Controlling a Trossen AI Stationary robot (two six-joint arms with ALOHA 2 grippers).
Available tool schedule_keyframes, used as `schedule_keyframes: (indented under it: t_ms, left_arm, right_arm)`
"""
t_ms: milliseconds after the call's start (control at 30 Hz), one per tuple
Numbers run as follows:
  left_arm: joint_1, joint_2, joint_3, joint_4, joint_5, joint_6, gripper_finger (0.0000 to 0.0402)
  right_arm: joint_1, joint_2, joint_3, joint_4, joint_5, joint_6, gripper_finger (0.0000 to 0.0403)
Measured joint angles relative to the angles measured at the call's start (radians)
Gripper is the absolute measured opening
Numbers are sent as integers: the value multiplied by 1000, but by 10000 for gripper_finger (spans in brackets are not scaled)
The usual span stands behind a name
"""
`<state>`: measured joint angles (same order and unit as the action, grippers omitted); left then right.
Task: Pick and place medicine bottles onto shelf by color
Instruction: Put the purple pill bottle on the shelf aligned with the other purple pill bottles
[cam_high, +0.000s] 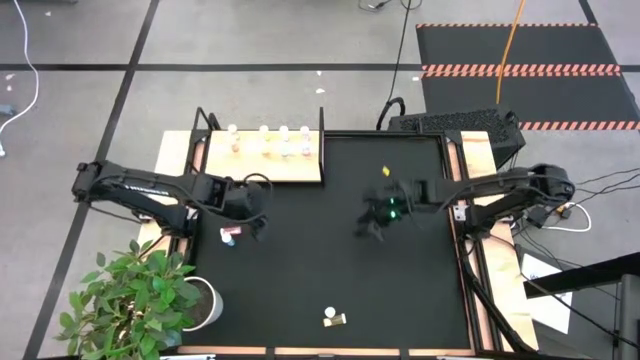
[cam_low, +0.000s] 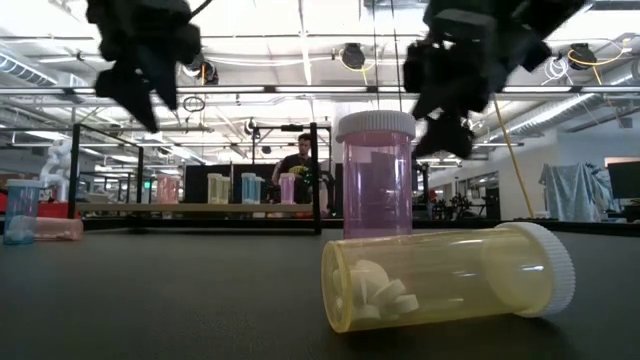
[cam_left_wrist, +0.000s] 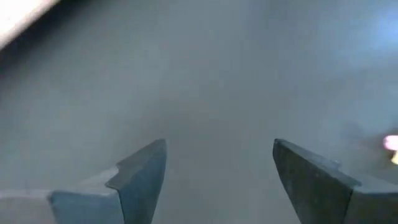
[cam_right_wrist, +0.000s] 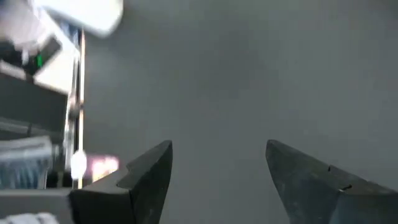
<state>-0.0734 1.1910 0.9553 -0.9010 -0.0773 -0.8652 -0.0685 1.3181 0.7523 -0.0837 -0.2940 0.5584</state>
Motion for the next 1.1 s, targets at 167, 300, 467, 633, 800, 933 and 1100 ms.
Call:
schedule_keyframes:
  t_ms: [167,300,467,633,800,933,1100]
  left_arm:
    - [-60,52,-1,211,-15,116,296]
    - [-140,108,-1,384,-6,218,296]
    - [-251,171,-1,579,-1,429,296]
    - [-288,192,-1,621,0,497,296]
    - [-316,190,0,621,32,489,296]
    - [-360,196,0,624,44,498,296]
    - [-402,200,0,623,41,497,296]
  right_arm:
    - [138,-2,-88,108,15,30,253]
    - [275,4,-136,305,101,-46,253]
    - [434,80,-148,466,251,-107,253]
    - [530,202,-138,618,474,-59,253]
    - [583,361,-88,672,535,7,253]
    - [625,488,-41,689,528,-11,253]
    - [640,608,22,712,529,-85,253]
